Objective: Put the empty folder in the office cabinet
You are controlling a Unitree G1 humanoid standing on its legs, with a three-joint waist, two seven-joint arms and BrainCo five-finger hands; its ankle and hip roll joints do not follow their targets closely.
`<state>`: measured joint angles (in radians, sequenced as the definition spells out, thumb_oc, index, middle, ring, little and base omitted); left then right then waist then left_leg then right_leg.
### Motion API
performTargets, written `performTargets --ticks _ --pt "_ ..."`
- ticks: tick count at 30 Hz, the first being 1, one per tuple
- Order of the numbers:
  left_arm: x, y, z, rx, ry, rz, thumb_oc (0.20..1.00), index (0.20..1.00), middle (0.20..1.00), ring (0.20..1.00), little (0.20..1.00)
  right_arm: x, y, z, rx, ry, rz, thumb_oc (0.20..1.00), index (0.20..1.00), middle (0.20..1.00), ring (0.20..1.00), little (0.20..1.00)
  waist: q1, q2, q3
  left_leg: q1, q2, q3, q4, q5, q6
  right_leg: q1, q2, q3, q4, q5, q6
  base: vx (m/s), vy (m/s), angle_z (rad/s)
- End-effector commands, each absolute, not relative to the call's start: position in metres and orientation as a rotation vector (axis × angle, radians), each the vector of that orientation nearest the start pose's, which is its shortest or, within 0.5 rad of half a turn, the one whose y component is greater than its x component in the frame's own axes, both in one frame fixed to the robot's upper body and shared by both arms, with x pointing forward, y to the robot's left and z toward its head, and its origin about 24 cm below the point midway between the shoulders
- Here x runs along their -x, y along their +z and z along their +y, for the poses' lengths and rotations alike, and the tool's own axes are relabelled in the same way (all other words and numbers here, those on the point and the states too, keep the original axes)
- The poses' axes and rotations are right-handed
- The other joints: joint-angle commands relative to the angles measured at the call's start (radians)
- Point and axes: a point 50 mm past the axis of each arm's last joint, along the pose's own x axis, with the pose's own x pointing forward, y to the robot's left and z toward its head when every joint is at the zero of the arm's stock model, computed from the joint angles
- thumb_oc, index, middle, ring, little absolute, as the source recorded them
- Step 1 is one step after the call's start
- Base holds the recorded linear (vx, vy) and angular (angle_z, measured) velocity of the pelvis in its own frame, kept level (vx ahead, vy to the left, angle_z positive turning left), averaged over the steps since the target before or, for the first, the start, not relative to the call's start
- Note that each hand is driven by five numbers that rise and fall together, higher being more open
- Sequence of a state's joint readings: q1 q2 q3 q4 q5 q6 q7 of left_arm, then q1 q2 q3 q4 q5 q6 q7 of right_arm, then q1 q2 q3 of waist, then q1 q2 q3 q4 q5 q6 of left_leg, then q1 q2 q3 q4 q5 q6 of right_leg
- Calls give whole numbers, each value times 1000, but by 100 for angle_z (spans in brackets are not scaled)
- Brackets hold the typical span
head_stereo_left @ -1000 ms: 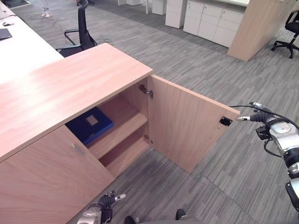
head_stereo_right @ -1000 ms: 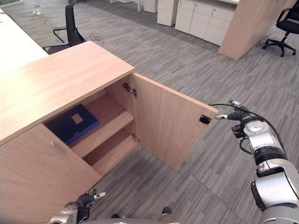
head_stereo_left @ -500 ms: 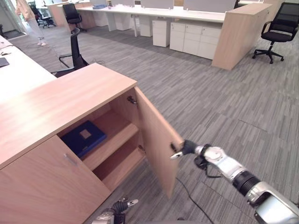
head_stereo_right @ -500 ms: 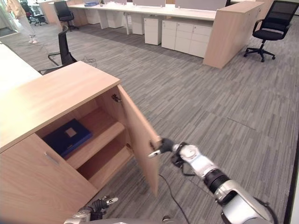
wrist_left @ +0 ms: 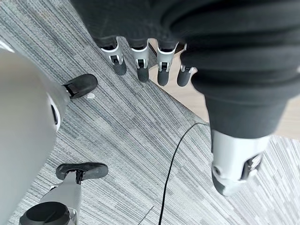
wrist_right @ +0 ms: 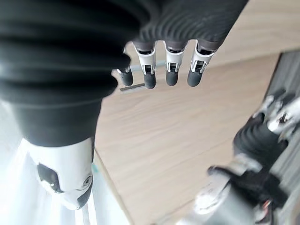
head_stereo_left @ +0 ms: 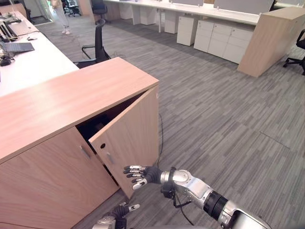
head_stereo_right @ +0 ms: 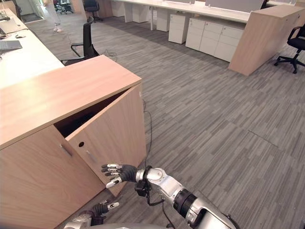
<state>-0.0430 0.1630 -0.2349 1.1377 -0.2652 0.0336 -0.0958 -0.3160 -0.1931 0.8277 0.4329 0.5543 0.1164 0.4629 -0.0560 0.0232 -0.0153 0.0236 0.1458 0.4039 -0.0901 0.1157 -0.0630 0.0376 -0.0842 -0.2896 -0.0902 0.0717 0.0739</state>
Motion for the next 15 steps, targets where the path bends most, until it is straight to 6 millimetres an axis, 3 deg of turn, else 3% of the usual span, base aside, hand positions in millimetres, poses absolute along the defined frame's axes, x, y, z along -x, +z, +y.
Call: performTargets --ticks 1,9,12,13,14,15 --pt "-159 -147 192 -88 -71 1061 1000 1000 1000 1000 1000 -231 5 15 -201 1220 374 1000 1000 1000 1000 1000 7 -57 68 66 -43 3 9 -133 8 20 -4 -8 14 -81 37 0 0 0" --pt "-161 -146 189 -92 -84 1041 1000 1000 1000 1000 1000 -242 -10 -22 -135 1035 378 1000 1000 1000 1000 1000 -6 -73 67 25 -38 -27 39 -120 9 8 -1 -7 20 -86 19 -24 -28 15" --pt "-154 -147 204 -98 -2 1050 1000 1000 1000 1000 1000 -234 -61 -83 -86 711 551 1000 1000 1000 1000 1000 -15 -79 53 32 -39 -38 61 -139 7 25 11 -1 15 -99 10 69 -61 22" --pt "-149 -147 212 -96 35 1050 1000 1000 1000 1000 1000 -230 -72 -97 -62 630 588 1000 1000 1000 1000 1000 -14 -76 55 43 -35 -50 68 -157 -1 40 17 4 14 -113 14 15 -38 12" --pt "-150 -147 212 -97 36 1048 1000 1000 1000 1000 1000 -231 -72 -97 -62 630 586 1000 1000 1000 1000 1000 -14 -80 55 32 -37 -41 70 -141 6 29 13 -2 15 -102 8 -8 -123 12" --pt "-155 -142 210 -117 56 971 1000 1000 1000 1000 1000 -217 -98 -132 78 452 692 1000 1000 1000 1000 1000 -4 -91 68 3 -24 -67 133 -156 -1 37 18 -11 17 -114 -1 -68 -111 -4"
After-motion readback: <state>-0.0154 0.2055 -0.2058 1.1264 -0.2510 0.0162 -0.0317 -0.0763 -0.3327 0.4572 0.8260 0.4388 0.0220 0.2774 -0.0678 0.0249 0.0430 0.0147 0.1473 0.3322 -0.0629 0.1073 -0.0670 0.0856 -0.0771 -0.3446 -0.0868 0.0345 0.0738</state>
